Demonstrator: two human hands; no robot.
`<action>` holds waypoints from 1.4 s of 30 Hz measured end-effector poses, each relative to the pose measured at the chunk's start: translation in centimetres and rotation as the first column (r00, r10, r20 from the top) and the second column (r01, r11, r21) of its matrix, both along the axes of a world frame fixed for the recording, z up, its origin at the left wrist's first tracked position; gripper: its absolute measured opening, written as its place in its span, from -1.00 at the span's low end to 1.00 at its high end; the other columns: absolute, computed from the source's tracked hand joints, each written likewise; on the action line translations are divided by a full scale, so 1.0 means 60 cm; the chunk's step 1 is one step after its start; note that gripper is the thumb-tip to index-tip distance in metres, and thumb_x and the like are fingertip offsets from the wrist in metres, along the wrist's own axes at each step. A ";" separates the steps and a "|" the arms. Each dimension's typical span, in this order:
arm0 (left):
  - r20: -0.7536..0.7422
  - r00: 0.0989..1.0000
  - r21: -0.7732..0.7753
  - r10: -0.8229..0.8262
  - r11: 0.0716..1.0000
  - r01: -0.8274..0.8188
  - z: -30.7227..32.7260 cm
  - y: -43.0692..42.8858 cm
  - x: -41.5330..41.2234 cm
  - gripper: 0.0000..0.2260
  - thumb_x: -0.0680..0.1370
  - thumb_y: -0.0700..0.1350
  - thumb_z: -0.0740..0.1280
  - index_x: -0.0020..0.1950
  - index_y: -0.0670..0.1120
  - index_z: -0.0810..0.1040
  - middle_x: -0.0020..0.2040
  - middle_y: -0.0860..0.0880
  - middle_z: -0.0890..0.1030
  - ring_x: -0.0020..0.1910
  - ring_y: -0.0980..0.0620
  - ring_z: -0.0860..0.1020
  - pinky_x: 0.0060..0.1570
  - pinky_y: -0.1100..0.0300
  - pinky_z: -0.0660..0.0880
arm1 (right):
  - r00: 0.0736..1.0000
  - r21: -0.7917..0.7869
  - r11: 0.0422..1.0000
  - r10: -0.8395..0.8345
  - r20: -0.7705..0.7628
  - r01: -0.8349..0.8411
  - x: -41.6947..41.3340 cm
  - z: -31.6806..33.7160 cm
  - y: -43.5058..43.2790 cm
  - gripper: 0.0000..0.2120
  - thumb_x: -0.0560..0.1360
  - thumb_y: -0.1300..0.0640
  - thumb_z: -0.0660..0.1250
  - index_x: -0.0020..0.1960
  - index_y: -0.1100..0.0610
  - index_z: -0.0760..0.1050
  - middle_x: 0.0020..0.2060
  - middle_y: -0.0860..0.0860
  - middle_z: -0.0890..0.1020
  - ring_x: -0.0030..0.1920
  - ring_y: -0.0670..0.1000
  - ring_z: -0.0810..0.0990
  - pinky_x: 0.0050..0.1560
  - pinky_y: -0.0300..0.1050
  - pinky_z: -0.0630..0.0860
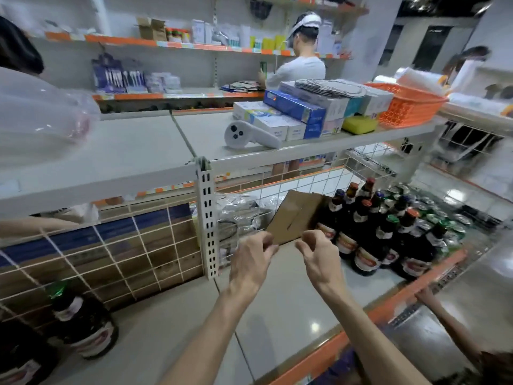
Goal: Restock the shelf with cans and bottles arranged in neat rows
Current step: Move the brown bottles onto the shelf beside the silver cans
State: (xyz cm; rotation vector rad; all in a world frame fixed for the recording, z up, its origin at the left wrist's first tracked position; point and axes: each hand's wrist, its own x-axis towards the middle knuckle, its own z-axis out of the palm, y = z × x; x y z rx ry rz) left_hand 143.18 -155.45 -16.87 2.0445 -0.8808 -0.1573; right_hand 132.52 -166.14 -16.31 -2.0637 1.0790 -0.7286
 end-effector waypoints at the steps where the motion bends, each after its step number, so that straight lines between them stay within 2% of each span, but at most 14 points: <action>1: -0.005 1.000 0.001 -0.019 1.000 0.019 -0.002 -0.024 -0.011 -0.82 0.52 -0.05 0.46 0.10 -0.05 0.68 -0.02 0.02 0.73 -0.02 0.04 0.67 0.03 0.13 0.58 | 1.000 0.011 1.000 -0.029 0.010 0.029 -0.012 0.000 -0.022 -0.79 0.54 0.11 0.40 0.13 0.16 0.57 -0.02 0.05 0.69 0.04 0.07 0.63 0.13 0.03 0.53; 5: -0.050 0.995 0.018 -0.084 0.996 0.085 -0.009 -0.113 -0.039 -0.78 0.53 -0.06 0.46 0.15 -0.06 0.67 0.03 0.00 0.73 0.05 0.03 0.66 0.09 0.18 0.54 | 0.991 0.038 0.993 -0.117 0.063 0.115 -0.053 -0.001 -0.101 -0.84 0.54 0.12 0.40 0.10 0.15 0.59 -0.08 -0.01 0.68 0.02 0.03 0.64 0.12 0.02 0.55; 9: -0.091 0.989 0.038 -0.117 0.992 0.121 -0.016 -0.196 -0.045 -0.79 0.52 -0.07 0.45 0.14 -0.07 0.68 0.05 -0.03 0.72 0.07 -0.01 0.66 0.10 0.18 0.52 | 0.972 0.048 0.976 -0.215 0.096 0.211 -0.080 -0.004 -0.175 -0.78 0.56 0.13 0.37 0.16 0.20 0.56 -0.07 0.01 0.63 -0.01 0.02 0.59 0.06 -0.11 0.50; 13: -0.107 0.983 0.032 -0.146 0.988 0.150 -0.016 -0.274 -0.042 -0.76 0.54 -0.11 0.43 0.20 -0.09 0.66 0.11 -0.02 0.70 0.11 0.05 0.63 0.00 0.35 0.41 | 0.955 0.037 0.961 -0.278 0.101 0.275 -0.089 -0.009 -0.244 -0.79 0.56 0.13 0.37 0.16 0.19 0.54 -0.11 -0.02 0.60 0.00 0.07 0.60 0.06 -0.06 0.50; 17: -0.143 0.979 0.022 -0.143 0.989 0.147 -0.022 -0.361 -0.031 -0.72 0.54 -0.11 0.44 0.24 -0.08 0.60 0.14 -0.04 0.68 0.15 0.00 0.62 0.17 0.11 0.53 | 0.953 0.020 0.961 -0.278 0.123 0.278 -0.072 -0.011 -0.308 -0.68 0.54 0.10 0.39 0.26 0.16 0.48 0.08 0.05 0.64 0.11 0.08 0.59 0.17 0.05 0.51; 19: -0.142 0.980 0.008 -0.136 0.990 0.139 -0.020 -0.402 -0.024 -0.76 0.54 -0.06 0.43 0.20 -0.04 0.59 0.11 -0.01 0.67 0.10 0.00 0.63 0.08 0.03 0.57 | 0.958 0.018 0.964 -0.267 0.108 0.266 -0.056 -0.012 -0.339 -0.65 0.54 0.10 0.38 0.28 0.15 0.44 0.13 0.08 0.61 0.15 0.11 0.56 0.19 0.09 0.50; 22: -0.058 0.992 0.038 -0.115 0.992 0.118 -0.017 -0.456 -0.018 -0.84 0.55 0.01 0.40 0.08 -0.01 0.59 -0.01 0.05 0.66 -0.06 0.01 0.61 -0.22 0.13 0.46 | 0.970 0.010 0.971 -0.239 0.038 0.239 -0.032 -0.021 -0.385 -0.60 0.53 0.09 0.37 0.29 0.22 0.40 0.16 0.16 0.59 0.16 0.21 0.56 0.15 0.11 0.51; 26: -0.092 0.989 -0.001 -0.113 0.994 0.113 -0.040 -0.502 -0.019 -0.85 0.49 -0.10 0.45 0.04 0.00 0.57 -0.03 0.03 0.66 -0.05 -0.02 0.62 -0.16 0.13 0.47 | 0.972 0.046 0.972 -0.227 -0.064 0.230 -0.009 -0.038 -0.420 -0.71 0.54 0.18 0.33 0.22 0.24 0.40 0.13 0.22 0.60 0.12 0.29 0.57 0.07 0.10 0.51; 29: -0.152 0.984 -0.037 -0.088 0.996 0.083 -0.055 -0.513 -0.016 -0.83 0.50 -0.15 0.46 0.05 0.00 0.57 -0.03 0.04 0.66 -0.05 0.01 0.61 -0.18 0.20 0.41 | 0.968 0.038 0.969 -0.242 -0.066 0.245 -0.005 -0.052 -0.425 -0.76 0.56 0.20 0.29 0.20 0.20 0.38 0.05 0.22 0.63 0.04 0.30 0.60 0.04 0.16 0.54; 32: -0.168 0.982 -0.058 -0.086 0.995 0.077 -0.056 -0.497 -0.011 -0.81 0.51 -0.19 0.44 0.11 -0.06 0.60 -0.02 0.06 0.67 -0.06 0.09 0.60 -0.28 0.44 0.37 | 0.972 0.018 0.974 -0.226 -0.064 0.228 -0.009 -0.055 -0.421 -0.81 0.55 0.20 0.28 0.15 0.16 0.39 -0.02 0.19 0.65 -0.03 0.28 0.61 -0.02 0.16 0.55; 34: -0.157 0.984 -0.044 -0.079 0.996 0.073 -0.055 -0.468 -0.011 -0.79 0.51 -0.20 0.45 0.12 -0.04 0.60 -0.04 0.09 0.67 -0.09 0.14 0.59 -0.26 0.50 0.40 | 0.980 -0.029 0.984 -0.178 -0.093 0.176 -0.013 -0.052 -0.409 -0.84 0.55 0.22 0.27 0.12 0.13 0.40 -0.04 0.17 0.65 -0.06 0.26 0.60 -0.07 0.12 0.55; 37: -0.184 0.982 -0.053 -0.039 0.998 0.030 -0.058 -0.420 -0.004 -0.79 0.48 -0.19 0.48 0.07 -0.01 0.60 -0.06 0.10 0.68 -0.07 0.11 0.63 -0.11 0.24 0.54 | 0.984 -0.122 0.990 -0.089 -0.156 0.070 -0.018 -0.046 -0.370 -0.80 0.55 0.24 0.28 0.16 0.15 0.41 0.00 0.15 0.63 -0.02 0.25 0.59 -0.07 0.06 0.51; 40: -0.193 0.981 -0.017 0.006 1.000 -0.009 -0.044 -0.346 0.006 -0.78 0.50 -0.12 0.47 0.12 -0.01 0.59 -0.03 0.09 0.66 -0.08 0.12 0.58 -0.20 0.39 0.45 | 0.982 -0.109 0.994 -0.012 -0.187 -0.008 -0.014 -0.038 -0.316 -0.73 0.52 0.26 0.28 0.21 0.12 0.41 0.02 0.14 0.64 0.01 0.25 0.60 -0.02 0.07 0.53; 42: -0.159 0.987 0.007 0.031 1.000 -0.030 -0.033 -0.275 0.016 -0.73 0.49 -0.04 0.46 0.18 0.07 0.58 0.06 0.12 0.68 -0.02 0.12 0.61 -0.12 0.30 0.53 | 0.977 -0.070 0.995 0.050 -0.207 -0.065 -0.005 -0.027 -0.271 -0.77 0.51 0.26 0.27 0.15 0.11 0.42 -0.02 0.16 0.65 -0.02 0.29 0.60 -0.06 0.05 0.52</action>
